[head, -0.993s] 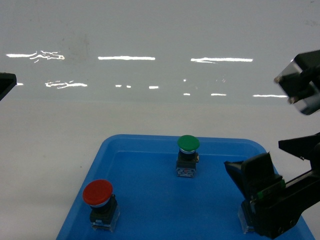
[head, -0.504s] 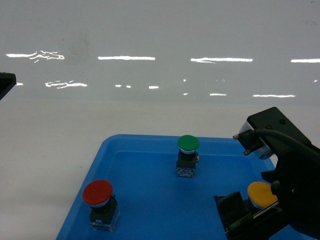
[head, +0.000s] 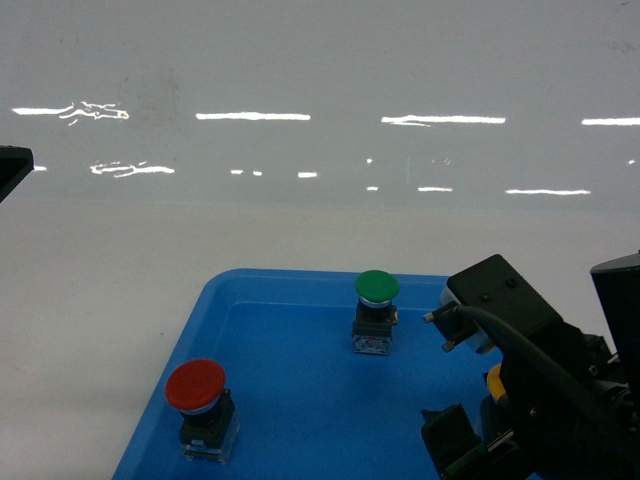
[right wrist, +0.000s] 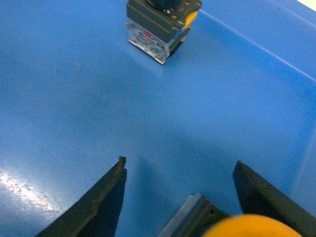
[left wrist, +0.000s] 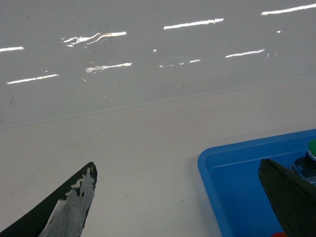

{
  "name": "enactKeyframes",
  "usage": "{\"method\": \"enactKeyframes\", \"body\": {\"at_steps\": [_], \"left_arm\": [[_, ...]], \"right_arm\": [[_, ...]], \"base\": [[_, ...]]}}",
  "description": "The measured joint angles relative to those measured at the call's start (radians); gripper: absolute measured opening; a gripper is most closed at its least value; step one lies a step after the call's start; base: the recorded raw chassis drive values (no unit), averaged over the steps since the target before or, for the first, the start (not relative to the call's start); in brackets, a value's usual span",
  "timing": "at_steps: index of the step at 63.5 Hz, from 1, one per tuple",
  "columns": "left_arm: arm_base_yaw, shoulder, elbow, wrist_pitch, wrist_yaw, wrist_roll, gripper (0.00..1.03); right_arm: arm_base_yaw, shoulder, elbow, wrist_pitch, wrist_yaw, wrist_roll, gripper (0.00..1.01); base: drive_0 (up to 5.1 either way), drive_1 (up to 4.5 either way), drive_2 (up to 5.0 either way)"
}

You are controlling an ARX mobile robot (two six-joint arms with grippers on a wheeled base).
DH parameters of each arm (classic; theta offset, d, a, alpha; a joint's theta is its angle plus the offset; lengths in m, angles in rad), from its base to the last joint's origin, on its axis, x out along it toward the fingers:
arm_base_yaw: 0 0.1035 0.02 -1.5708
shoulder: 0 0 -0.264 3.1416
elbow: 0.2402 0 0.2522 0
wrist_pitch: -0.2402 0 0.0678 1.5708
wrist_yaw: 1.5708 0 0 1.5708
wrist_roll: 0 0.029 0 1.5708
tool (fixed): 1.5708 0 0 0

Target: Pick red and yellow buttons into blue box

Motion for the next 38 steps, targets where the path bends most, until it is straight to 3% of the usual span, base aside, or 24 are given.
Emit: {"method": "enactKeyframes", "body": {"at_steps": [8,29,38], "left_arm": [[0.000,0.000,0.000,0.000,0.000,0.003,0.98],[0.000,0.000,0.000,0.000,0.000,0.003,0.98],[0.000,0.000,0.000,0.000,0.000,0.003,0.98]], "right_arm": [[0.016,0.003,-0.003,-0.007,0.017,0.006,0.39],[0.010,-0.029,-0.068,0.057,0.053,0.025,0.39],[-0.047,-0.150,-0.126,0.085,0.056,0.025,0.39]], "base": [[0.0,0.00,0.0],[0.0,0.00,0.0],[0.0,0.00,0.0]]}}
